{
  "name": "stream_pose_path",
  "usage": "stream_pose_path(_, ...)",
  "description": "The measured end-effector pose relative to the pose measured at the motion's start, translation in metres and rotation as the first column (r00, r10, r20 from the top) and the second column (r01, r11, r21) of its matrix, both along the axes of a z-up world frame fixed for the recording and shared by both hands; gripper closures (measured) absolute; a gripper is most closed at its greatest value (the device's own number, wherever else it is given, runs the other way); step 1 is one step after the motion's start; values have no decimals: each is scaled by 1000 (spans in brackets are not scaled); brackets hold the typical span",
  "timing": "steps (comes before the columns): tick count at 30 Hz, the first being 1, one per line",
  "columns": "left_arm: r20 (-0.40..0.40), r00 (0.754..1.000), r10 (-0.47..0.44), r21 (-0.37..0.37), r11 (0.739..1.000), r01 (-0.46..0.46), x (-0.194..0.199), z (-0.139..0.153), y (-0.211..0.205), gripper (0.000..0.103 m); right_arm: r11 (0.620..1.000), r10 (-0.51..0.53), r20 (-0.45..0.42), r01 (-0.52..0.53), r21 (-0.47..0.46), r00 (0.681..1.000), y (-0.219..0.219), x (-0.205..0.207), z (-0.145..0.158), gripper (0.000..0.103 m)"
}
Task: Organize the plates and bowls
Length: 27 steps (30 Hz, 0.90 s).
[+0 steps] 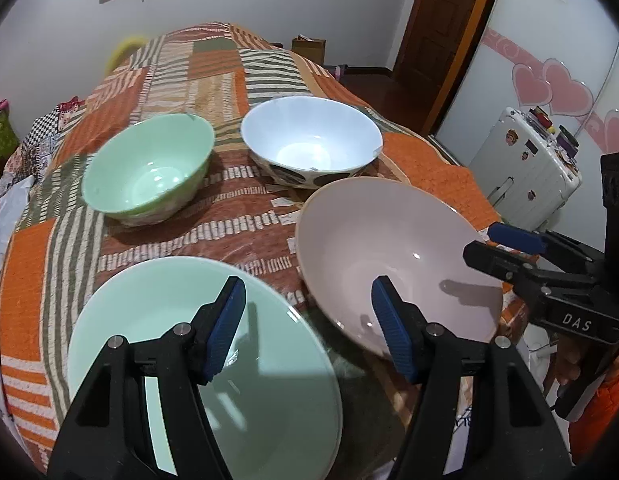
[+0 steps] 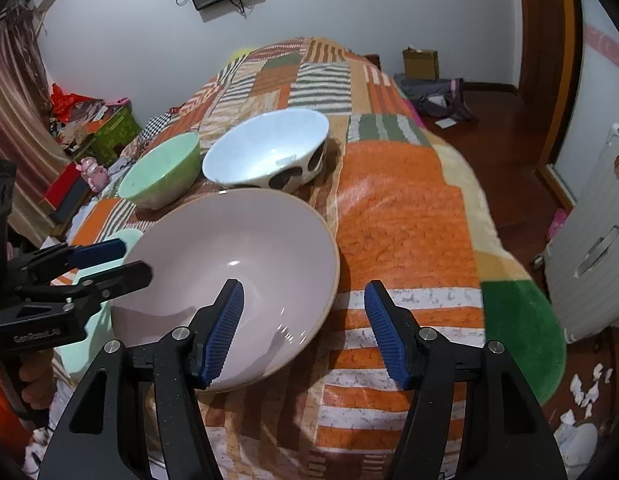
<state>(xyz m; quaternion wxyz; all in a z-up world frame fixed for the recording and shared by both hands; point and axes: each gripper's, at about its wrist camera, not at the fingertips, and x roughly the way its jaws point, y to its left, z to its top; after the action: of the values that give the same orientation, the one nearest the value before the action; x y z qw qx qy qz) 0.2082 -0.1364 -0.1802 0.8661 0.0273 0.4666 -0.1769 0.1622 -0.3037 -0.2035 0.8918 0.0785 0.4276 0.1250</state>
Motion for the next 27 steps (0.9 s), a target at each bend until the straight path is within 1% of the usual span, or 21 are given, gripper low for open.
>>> stream_pose_path(1, -3, 1000, -3, 5, 1000, 3, 2, -3, -3, 40, 1000, 4, -9, -3, 10, 1000, -1, 1, -2, 44)
stream_pose_path(2, -6, 1000, -4, 3, 1000, 4, 4, -4, -3, 45, 1000, 4, -13, -4, 21, 1000, -1, 1, -4, 44)
stream_pose_path(5, -26, 1000, -4, -1, 1000, 4, 10, -11, -7, 54, 999, 8, -22, -7, 35, 1000, -2, 1, -8, 53)
stream_pose_path(6, -31, 999, -5, -4, 1000, 5, 11, -12, -7, 56, 999, 8, -25, -7, 40, 1000, -3, 2, -9, 55)
stream_pose_path(8, -41, 999, -5, -7, 1000, 5, 14, -16, -9, 62, 999, 11, -31, -9, 50, 999, -3, 3, -11, 59)
stream_pose_path(10, -53, 999, -6, -10, 1000, 6, 17, -19, -10, 65, 998, 14, -36, -12, 63, 999, -3, 3, -12, 60)
stream_pose_path(11, -57, 998, -7, -13, 1000, 6, 17, -20, -11, 69, 998, 15, -37, -12, 69, 999, -2, 4, -12, 61)
stream_pose_path(13, -68, 998, -11, -18, 1000, 10, 19, -22, -12, 71, 997, 23, -42, -19, 76, 999, -1, 5, -14, 68)
stream_pose_path(15, -77, 997, -15, -23, 1000, 13, 20, -24, -14, 74, 997, 26, -48, -22, 78, 999, 1, 7, -17, 71)
stream_pose_path(16, -80, 997, -21, -26, 999, 19, 19, -25, -15, 78, 997, 23, -49, -19, 76, 999, 2, 7, -18, 71)
stream_pose_path(19, -71, 997, -21, -14, 1000, 20, 18, -24, -18, 79, 998, 11, -46, -8, 70, 999, 2, 6, -17, 73)
stream_pose_path(22, -70, 997, -22, -11, 1000, 21, 17, -23, -18, 79, 996, 0, -51, 4, 92, 999, 0, 6, -15, 73)
stream_pose_path(27, -58, 998, -32, -11, 999, 31, 9, -17, -17, 79, 997, -3, -40, 6, 77, 999, 3, 3, -8, 73)
